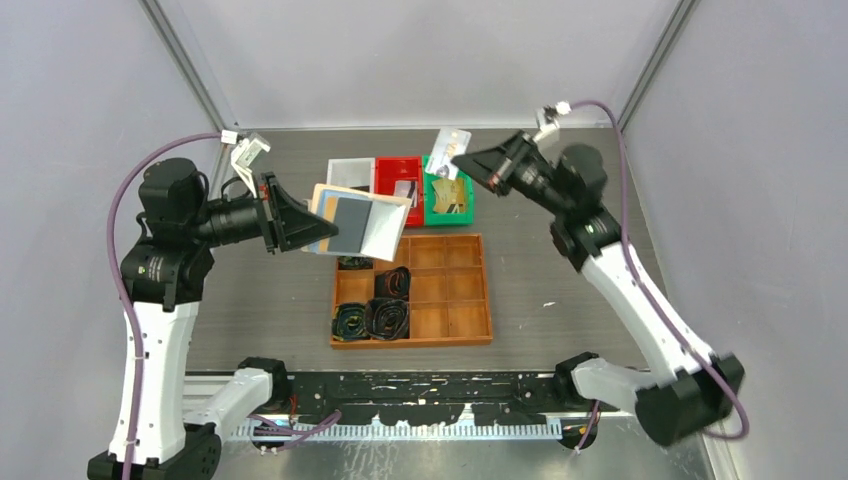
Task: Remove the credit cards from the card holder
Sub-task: Place the credit card in the storage box.
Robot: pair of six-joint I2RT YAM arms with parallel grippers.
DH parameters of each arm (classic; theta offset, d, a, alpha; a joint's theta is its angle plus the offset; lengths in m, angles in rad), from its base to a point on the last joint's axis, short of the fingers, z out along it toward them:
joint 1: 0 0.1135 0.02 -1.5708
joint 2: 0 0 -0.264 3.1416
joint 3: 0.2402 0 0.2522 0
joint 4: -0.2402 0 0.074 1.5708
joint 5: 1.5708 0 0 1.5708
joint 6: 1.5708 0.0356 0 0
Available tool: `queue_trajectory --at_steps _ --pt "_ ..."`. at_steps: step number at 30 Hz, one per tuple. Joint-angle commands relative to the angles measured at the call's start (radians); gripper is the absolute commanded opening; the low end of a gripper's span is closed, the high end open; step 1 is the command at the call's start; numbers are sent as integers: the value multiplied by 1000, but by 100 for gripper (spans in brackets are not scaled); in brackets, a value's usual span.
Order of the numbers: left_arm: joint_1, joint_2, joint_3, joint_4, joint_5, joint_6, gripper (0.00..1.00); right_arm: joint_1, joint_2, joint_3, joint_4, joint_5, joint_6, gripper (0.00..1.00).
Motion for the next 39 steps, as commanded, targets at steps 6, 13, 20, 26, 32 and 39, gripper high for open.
queue_trajectory --at_steps 6,13,20,26,32,39 --pt "7 -82 -2 -60 52 113 0 9 584 413 -270 -15 -306 1" --pt "7 -72 12 -153 22 164 0 67 1003 797 -495 53 -444 1" --pt "7 -72 -2 -102 28 128 0 132 1215 1057 -637 135 -525 1" --pt "7 -78 -20 -87 31 123 0 154 1288 1152 -713 208 -580 1" --pt "7 -82 -24 -82 37 120 0 161 1306 1162 -747 256 -627 1" --pt "7 -89 -21 -87 38 119 0 168 1281 1151 -755 333 -645 25"
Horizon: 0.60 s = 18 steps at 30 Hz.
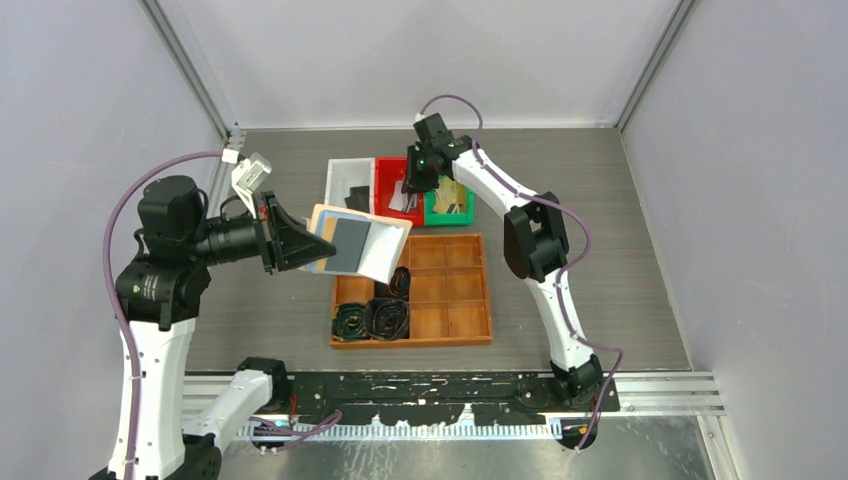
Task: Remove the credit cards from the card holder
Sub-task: Place the credit card in the storage box.
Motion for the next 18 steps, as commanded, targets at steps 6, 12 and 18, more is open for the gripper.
queue_trajectory --at_steps 6,12,18 --pt "7 -24 18 50 18 -2 0 5 -162 -41 45 184 -30 41" --pt "7 -24 24 33 18 15 0 4 -384 -147 97 189 -21 55" --pt "7 -24 19 7 18 50 0 3 -762 -433 295 -66 46 75"
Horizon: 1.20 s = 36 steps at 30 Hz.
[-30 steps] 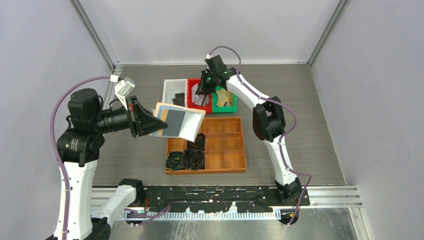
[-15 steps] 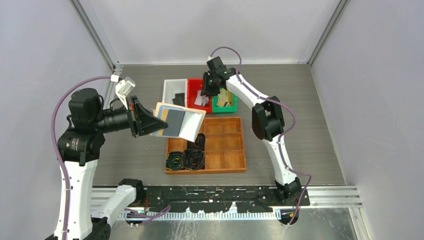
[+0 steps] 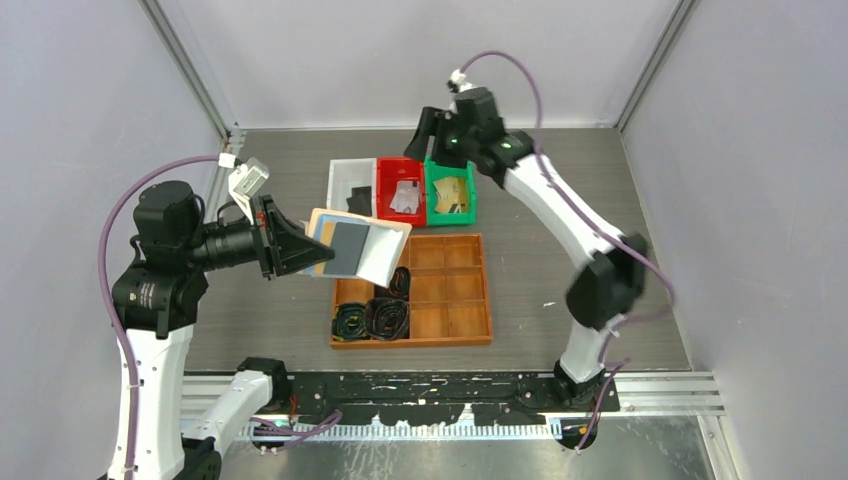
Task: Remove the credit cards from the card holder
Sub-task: Place the credit card in the storage box, then remove the credit card from the card holder.
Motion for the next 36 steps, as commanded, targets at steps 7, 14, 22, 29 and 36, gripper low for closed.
queue_trajectory --at_steps 7,14,22,29,36 --pt "7 -13 26 -46 66 108 0 -9 -684 -553 718 -560 267 91" --pt "7 11 20 -107 93 148 0 129 -693 -591 803 -662 292 100" --pt "7 22 44 -149 114 159 0 272 -657 -607 718 -675 194 95" --pt "7 36 48 -165 111 161 0 318 -663 -695 757 -646 249 63" --pt "7 56 56 -171 94 142 0 328 -689 -793 851 -576 343 26"
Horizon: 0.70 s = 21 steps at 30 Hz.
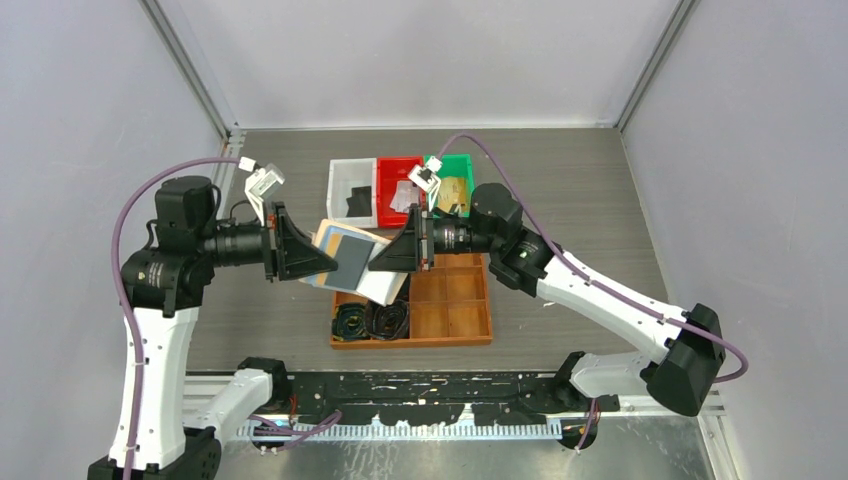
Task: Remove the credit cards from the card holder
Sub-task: Remove the credit card from the card holder.
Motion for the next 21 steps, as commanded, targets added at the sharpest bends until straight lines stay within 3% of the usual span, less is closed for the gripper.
queue_trajectory --at_steps 1,6,10,13,14,21 --pt "7 9 49 13 22 -4 0 11 -56 -35 128 61 72 23" --pt "7 12 43 38 30 -46 0 16 -62 -73 166 108 104 4" --pt "6 14 40 48 74 -70 15 16 -80 -106 210 133 117 1" --pt "7 12 36 52 88 -72 37 17 -76 -112 222 133 133 1" --pt "7 10 33 56 86 -71 40 17 -71 -112 227 126 141 1" --pt "7 -1 21 80 45 -73 34 17 -72 -126 269 111 175 1"
